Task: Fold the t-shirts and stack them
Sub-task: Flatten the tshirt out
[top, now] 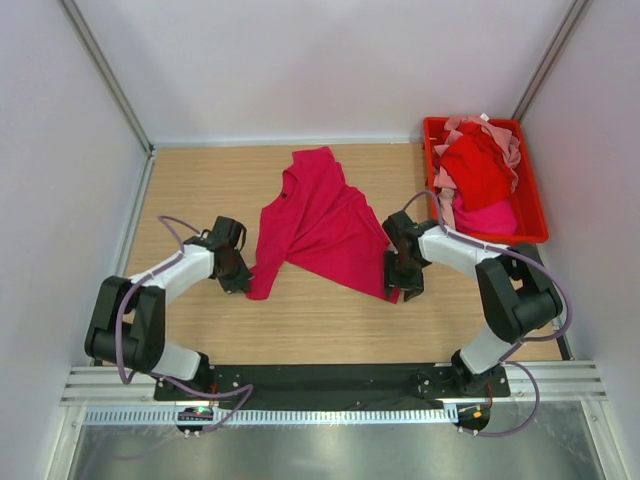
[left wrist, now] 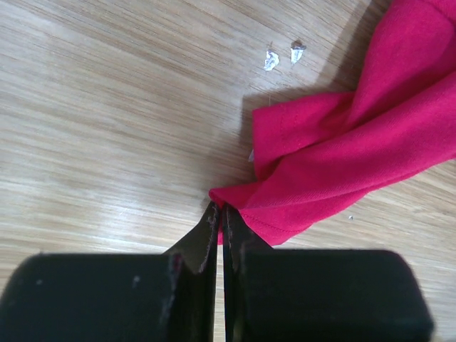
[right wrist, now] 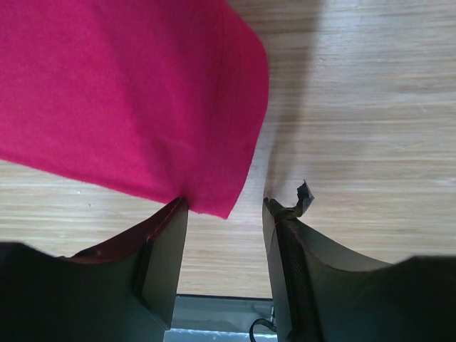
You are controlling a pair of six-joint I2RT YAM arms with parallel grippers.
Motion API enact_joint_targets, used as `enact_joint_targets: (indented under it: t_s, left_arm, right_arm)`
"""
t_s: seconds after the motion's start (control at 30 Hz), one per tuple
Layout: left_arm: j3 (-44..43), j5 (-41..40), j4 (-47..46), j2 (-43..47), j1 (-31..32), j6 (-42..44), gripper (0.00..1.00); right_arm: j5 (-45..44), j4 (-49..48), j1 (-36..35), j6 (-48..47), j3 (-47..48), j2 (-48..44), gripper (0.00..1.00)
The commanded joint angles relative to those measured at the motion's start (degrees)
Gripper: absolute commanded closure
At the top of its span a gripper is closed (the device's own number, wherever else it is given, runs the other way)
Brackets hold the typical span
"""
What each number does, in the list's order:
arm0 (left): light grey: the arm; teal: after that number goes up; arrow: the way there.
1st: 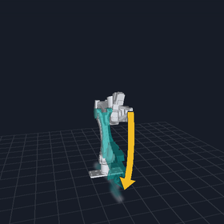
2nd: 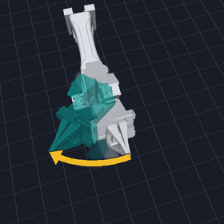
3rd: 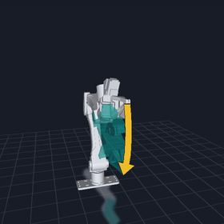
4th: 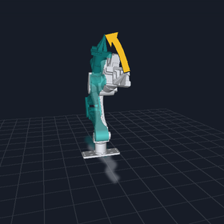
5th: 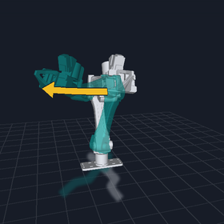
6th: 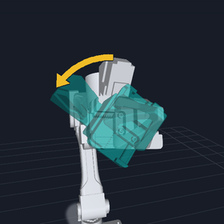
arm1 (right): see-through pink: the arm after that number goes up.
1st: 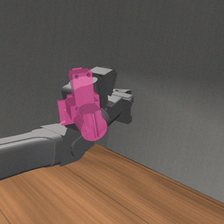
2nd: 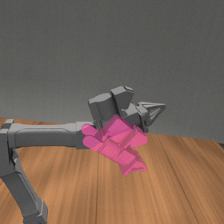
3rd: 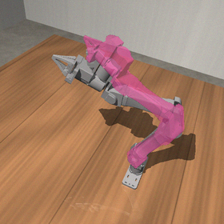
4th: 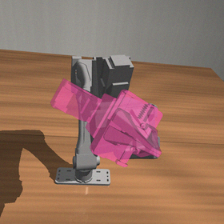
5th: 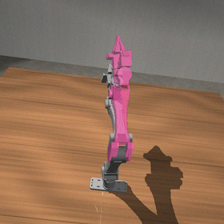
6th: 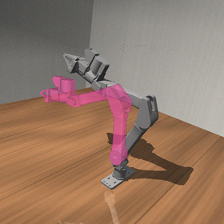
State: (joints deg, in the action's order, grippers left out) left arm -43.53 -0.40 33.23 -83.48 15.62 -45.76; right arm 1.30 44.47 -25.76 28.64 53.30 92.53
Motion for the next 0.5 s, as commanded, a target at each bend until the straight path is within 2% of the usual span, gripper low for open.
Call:
enact_joint_targets:
  t_s: [0.0, 0.33, 0.47]
  left_arm:
    - [0.4, -1.4, 1.4, 3.8, -0.1, 1.3, 1.00]
    - [0.5, -2.0, 2.6, 7.0, 0.0, 2.0, 1.00]
    - [0.1, -1.9, 3.0, 7.4, -0.1, 2.2, 1.00]
  right_arm:
    - [0.5, -2.5, 0.1, 1.1, -0.5, 0.7, 0.47]
    - [0.6, -4.6, 0.4, 2.1, -1.1, 2.0, 0.48]
    - [1.4, -5.5, 0.4, 2.9, -1.8, 2.6, 0.54]
